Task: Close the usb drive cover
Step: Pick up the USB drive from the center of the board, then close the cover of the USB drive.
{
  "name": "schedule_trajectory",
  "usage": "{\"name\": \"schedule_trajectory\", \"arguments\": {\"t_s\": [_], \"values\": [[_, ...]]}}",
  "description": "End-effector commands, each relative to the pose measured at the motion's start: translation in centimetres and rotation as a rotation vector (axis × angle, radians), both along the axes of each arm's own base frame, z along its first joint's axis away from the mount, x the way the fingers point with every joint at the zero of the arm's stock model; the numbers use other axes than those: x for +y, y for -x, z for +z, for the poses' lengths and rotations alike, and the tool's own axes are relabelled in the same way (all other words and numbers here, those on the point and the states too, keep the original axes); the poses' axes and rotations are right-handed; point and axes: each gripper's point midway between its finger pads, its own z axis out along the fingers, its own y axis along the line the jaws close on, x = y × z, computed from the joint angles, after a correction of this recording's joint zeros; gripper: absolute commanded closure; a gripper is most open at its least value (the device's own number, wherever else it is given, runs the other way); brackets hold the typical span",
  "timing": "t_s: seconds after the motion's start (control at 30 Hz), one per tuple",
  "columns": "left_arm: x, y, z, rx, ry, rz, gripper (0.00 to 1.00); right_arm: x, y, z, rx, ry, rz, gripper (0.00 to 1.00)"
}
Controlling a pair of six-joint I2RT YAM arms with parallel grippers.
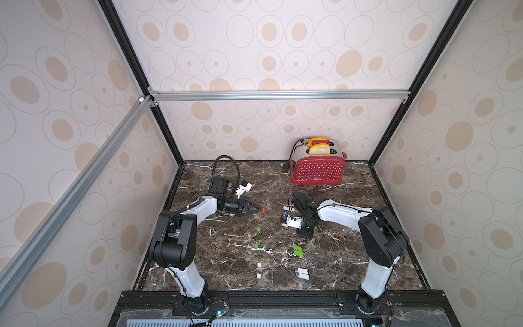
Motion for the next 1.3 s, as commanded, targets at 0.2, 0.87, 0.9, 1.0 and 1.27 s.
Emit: {"name": "schedule_trajectory", "arguments": {"t_s": [0.2,0.87,0.9,1.0,1.27], "values": [[-1.9,0.4,0.1,-0.001,0.019,-0.083,0.99,0.4,0.3,4.0,-0.059,-0.079,-0.02,0.87],[-4.9,0.8,-1.4,0.032,0.003,-0.165,1.0,7.5,-0.4,11.0,-0.167,-0.428,0.06,0.93],[-4.8,0.7,-1.5,0.035,0.002,-0.162,1.0,7.9,-0.2,10.9,-0.161,-0.426,0.07,0.93],[-5.0,0.6,-1.5,0.036,0.0,-0.162,1.0,8.6,0.0,10.6,-0.152,-0.411,0.092,0.93],[-5.0,0.9,-1.7,0.032,-0.013,-0.166,1.0,8.9,-0.4,10.5,-0.164,-0.398,0.093,0.93]]}}
